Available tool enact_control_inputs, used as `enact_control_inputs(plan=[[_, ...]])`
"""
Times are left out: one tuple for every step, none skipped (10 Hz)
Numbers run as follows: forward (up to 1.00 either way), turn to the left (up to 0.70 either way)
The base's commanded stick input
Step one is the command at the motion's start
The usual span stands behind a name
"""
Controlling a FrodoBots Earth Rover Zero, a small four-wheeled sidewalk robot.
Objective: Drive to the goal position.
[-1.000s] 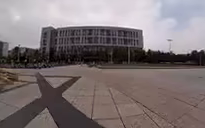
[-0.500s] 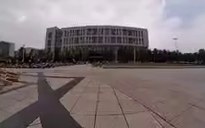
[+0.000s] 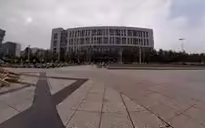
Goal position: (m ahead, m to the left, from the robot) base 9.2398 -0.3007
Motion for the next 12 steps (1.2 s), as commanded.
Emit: enact_control_inputs(plan=[[0.70, 0.00], [0.70, 0.00], [0.70, 0.00], [0.70, 0.00], [0.70, 0.00], [0.70, 0.00], [0.70, 0.00], [0.70, 0.00], [0.70, 0.00], [0.70, 0.00], [0.70, 0.00], [0.70, 0.00]])
